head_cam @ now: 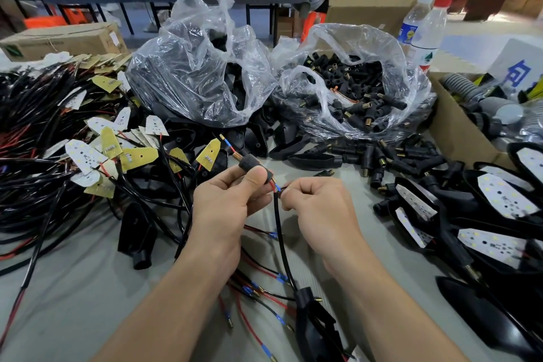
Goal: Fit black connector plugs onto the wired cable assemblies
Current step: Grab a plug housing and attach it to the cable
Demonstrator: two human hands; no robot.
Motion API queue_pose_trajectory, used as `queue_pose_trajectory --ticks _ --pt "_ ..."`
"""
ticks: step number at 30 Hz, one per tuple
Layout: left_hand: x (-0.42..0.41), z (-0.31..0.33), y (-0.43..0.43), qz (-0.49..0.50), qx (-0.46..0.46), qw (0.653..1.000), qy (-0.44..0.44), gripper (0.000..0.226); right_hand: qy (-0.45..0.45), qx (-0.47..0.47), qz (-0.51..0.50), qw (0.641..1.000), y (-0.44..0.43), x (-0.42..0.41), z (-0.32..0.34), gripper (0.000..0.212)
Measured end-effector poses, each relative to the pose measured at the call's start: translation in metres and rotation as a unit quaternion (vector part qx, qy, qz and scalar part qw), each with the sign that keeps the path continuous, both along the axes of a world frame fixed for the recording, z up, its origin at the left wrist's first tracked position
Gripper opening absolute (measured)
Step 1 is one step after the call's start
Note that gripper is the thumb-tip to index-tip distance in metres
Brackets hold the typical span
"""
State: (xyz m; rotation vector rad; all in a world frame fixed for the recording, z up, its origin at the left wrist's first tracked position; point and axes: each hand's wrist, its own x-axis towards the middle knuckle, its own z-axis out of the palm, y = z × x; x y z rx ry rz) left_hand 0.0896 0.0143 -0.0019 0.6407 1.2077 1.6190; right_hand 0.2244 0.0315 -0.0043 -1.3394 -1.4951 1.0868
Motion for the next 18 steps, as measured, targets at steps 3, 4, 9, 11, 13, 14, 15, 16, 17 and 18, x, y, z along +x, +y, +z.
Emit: queue_pose_trajectory --ticks 3,4,9,11,13,14,15,16,17,18 --pt "0.0017 0.0006 0.0003 0.011 -0.003 1.000 -0.002 0.014 0.000 0.005 0.023 1.000 -0.0003 -0.0016 0.0016 0.014" --pt "0.0019 0.0008 0.0009 0.016 -0.006 1.000 -0.005 0.019 0.006 0.004 0.030 1.000 -0.0005 -0.0026 0.0024 0.013" --pt "0.0019 0.0021 0.0008 0.011 0.002 0.999 0.040 0.004 0.041 0.001 0.004 0.999 0.0003 -0.0056 -0.0002 0.021" --pt "0.0024 0.0011 0.0003 0.000 0.003 0.998 0.069 0.008 0.022 0.022 -0.003 0.999 0.0009 -0.0063 -0.0031 0.023" --pt "0.0025 0.0006 -0.0002 -0.009 -0.002 0.996 0.085 0.008 0.002 0.041 -0.003 0.999 0.0010 -0.0065 -0.0038 0.019" --pt "0.0024 0.0004 -0.0003 -0.012 -0.005 0.996 0.086 0.007 0.001 0.046 0.001 0.999 0.0007 -0.0066 -0.0031 0.019" --pt "0.0020 0.0002 -0.0004 -0.014 -0.008 0.996 0.086 0.005 0.009 0.046 0.008 0.999 -0.0003 -0.0065 -0.0016 0.019" --pt "0.0017 0.0000 -0.0004 -0.014 -0.009 0.996 0.085 0.004 0.021 0.043 0.013 0.999 -0.0012 -0.0065 0.0000 0.021" --pt "0.0020 -0.0001 -0.0008 -0.013 -0.009 0.996 0.083 0.003 0.036 0.035 0.013 0.999 -0.0025 -0.0060 0.0022 0.022" --pt "0.0029 0.0002 -0.0010 -0.013 -0.008 0.997 0.081 0.003 0.057 0.022 0.009 0.998 -0.0036 -0.0050 0.0046 0.022"
